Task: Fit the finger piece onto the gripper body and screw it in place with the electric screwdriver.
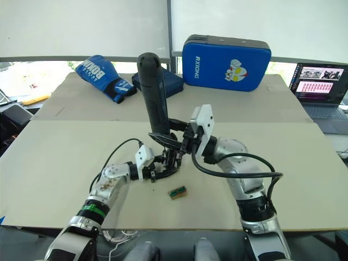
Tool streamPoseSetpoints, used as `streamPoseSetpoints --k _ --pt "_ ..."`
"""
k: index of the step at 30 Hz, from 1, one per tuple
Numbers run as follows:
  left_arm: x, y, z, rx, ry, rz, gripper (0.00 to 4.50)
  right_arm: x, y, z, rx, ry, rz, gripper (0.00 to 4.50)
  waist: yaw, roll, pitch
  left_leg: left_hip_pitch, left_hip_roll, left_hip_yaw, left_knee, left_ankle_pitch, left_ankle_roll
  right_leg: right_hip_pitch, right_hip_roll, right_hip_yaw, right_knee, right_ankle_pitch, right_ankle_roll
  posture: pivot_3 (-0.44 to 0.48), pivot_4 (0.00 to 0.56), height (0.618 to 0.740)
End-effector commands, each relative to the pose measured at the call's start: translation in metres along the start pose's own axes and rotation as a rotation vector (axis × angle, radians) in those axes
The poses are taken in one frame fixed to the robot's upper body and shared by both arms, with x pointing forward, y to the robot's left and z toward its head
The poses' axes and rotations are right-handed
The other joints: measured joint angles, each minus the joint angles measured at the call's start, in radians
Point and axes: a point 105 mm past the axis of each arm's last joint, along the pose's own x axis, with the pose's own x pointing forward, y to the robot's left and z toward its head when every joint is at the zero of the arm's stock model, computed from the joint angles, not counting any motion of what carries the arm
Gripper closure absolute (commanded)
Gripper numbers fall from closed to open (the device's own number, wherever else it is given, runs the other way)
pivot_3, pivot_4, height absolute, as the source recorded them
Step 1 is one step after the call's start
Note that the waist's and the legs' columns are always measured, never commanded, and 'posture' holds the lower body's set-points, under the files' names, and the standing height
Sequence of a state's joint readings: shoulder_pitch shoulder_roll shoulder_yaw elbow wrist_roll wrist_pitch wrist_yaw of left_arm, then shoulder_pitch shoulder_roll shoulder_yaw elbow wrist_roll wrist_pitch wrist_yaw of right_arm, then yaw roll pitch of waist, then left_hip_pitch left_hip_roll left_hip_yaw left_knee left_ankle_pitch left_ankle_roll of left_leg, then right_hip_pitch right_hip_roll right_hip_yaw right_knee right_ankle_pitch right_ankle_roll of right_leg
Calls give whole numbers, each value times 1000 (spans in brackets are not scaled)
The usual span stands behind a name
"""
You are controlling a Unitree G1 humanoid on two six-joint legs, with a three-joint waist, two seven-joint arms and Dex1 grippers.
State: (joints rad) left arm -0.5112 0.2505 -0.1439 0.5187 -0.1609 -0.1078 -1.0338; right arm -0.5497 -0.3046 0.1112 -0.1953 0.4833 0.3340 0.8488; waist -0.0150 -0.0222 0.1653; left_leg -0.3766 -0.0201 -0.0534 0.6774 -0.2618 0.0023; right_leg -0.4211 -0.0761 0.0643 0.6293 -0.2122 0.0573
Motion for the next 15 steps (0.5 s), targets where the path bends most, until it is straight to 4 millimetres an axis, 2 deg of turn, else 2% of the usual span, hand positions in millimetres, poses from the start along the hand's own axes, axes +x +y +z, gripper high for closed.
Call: streamPoseSetpoints --k 1,6,15 --pt "1 -3 -1 -4 2 -8 2076 -6 -1 -30 72 115 -32 2578 0 0 0 0 0 0 0 0 0 0 0 0 0 0 0 0 150 740" --pt "1 -3 -2 -7 0 -6 2076 -12 -6 -39 104 137 -69 2578 -1 0 -2 1 0 0 0 0 0 1 0 0 0 0 0 0 150 740" --pt "1 -4 -4 -10 3 -5 2076 -15 -2 -52 118 177 -77 2578 -1 0 -3 3 0 0 -1 0 0 3 0 0 0 0 0 0 150 740"
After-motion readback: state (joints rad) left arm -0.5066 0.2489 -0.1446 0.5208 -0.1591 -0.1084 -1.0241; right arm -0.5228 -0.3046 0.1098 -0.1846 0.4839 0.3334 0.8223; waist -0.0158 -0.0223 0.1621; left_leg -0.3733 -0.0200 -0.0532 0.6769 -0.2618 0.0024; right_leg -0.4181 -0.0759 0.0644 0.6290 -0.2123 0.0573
